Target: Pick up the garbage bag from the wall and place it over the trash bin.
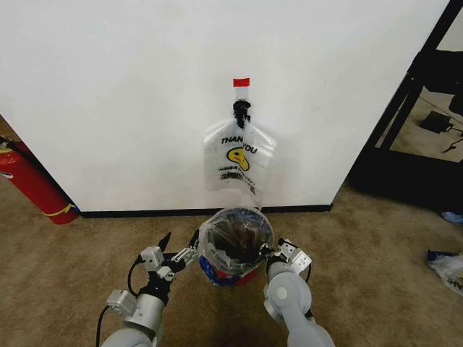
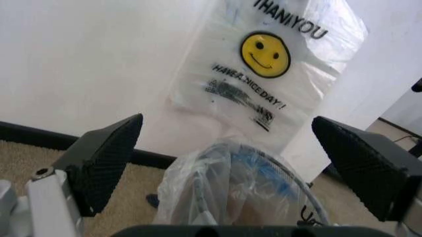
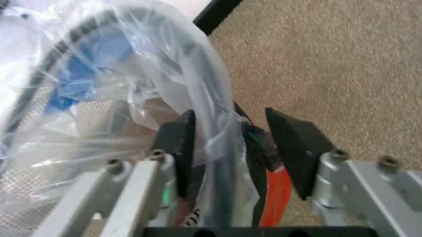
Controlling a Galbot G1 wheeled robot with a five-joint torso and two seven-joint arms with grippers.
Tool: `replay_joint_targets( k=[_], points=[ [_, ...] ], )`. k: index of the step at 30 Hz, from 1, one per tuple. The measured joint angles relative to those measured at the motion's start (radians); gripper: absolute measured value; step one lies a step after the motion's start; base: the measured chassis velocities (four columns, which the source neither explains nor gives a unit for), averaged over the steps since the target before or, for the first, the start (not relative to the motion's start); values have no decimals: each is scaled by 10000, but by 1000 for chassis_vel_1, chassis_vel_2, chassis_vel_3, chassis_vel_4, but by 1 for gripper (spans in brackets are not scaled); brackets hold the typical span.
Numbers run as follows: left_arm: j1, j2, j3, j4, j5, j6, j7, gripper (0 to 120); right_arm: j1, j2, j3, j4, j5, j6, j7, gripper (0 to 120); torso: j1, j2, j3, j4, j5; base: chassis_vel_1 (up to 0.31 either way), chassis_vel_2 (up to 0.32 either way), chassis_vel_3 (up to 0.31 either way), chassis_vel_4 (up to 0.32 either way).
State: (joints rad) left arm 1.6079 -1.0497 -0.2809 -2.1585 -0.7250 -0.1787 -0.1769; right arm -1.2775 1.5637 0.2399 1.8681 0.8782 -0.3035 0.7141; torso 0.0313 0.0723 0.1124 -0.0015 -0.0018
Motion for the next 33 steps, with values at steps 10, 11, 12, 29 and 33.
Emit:
replay_joint_targets(
  k=[10, 11, 12, 29, 33],
  points=[
    [45, -242, -304, -35, 158, 10, -79, 100, -942, -642, -45, 1439, -1210, 605, -911, 80, 0, 0, 0, 0, 0, 0, 0, 0, 0],
    [51, -300, -368, 0, 263, -21, -81, 100, -1111, -746, -24, 1629, -1512, 824, -1168, 85, 0, 0, -1, -1, 4, 0, 0, 0, 0],
    [69, -369, -451, 55, 376, -74, -82, 100, -1300, -846, 13, 1800, -1905, 1125, -1479, 88, 0, 0, -1, 0, 1, 0, 0, 0, 0],
    [1106, -1106, -1708, 467, 3053, -2684, 178, 100, -6020, -1140, 2519, 3162, -9511, 7947, -3801, 100, -1, 0, -1, 0, 0, 0, 0, 0, 0],
    [1233, -1169, -1926, 515, 3577, -2938, 120, 100, -6403, -869, 2789, 3366, -9497, 8175, -4312, 100, -1, 0, -1, 0, 0, 0, 0, 0, 0]
  ],
)
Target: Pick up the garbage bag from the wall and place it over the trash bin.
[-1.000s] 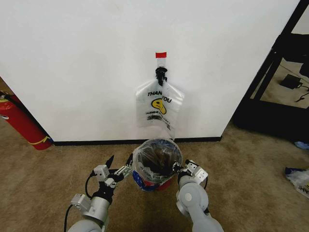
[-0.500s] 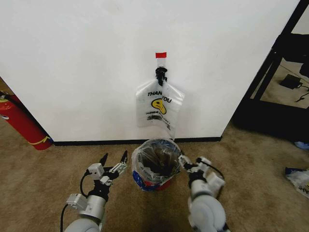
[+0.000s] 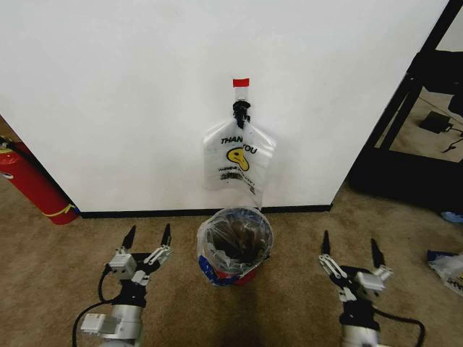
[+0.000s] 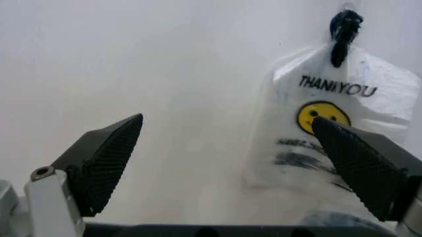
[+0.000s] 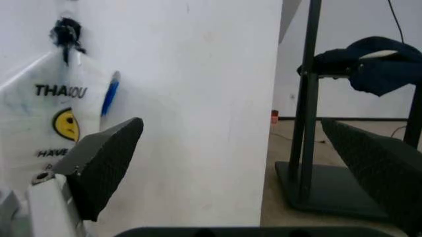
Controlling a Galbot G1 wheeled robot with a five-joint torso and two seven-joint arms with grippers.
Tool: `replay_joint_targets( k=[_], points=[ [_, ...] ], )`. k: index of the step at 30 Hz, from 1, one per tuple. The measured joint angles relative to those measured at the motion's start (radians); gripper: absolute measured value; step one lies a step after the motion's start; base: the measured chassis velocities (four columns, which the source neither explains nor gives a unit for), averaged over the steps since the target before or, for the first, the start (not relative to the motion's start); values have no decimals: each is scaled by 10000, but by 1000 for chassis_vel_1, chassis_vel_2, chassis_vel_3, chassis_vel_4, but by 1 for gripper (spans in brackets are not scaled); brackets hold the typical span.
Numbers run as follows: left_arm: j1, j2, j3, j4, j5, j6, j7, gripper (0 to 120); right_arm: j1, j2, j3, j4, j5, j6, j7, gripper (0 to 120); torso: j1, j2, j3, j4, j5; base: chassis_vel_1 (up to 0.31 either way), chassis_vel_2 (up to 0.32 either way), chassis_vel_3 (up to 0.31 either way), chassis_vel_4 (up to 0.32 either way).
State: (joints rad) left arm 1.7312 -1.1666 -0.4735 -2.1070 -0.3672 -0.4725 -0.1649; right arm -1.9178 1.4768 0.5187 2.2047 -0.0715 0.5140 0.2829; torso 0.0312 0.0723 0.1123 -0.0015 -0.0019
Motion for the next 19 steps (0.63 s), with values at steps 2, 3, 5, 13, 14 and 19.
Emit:
replay_joint_targets(
  k=[2, 3, 5, 13, 14, 19],
  points=[
    [53, -28, -124, 9, 446, -120, -75, 100, -230, 256, 89, 154, -169, 173, -154, 100, 0, 0, 0, 0, 0, 0, 0, 0, 0],
    [57, -36, -147, 9, 529, -128, -99, 100, -305, 322, 81, 224, -205, 167, -150, 100, 0, 0, 1, 0, 1, 0, 0, 0, 0],
    [30, -57, -143, -17, 519, -84, -156, 100, -413, 458, 11, 354, -268, 89, -3, 100, 0, 0, 0, 0, -2, 0, 0, 0, 0],
    [-143, 43, 164, -99, 535, 308, -174, 100, -627, 754, -115, 373, -526, 17, 341, 100, 0, -1, 1, -2, -1, 0, 0, 0, 0],
    [-150, 64, 205, -98, 536, 342, -180, 100, -642, 780, -135, 369, -594, 30, 371, 100, 1, -3, 1, -1, -1, 0, 0, 0, 0],
    [-263, 117, 346, -40, 533, 407, -233, 100, -603, 907, -236, 289, -800, 49, 427, 100, 1, -3, 1, -1, 0, 0, 0, 0, 0]
  ],
)
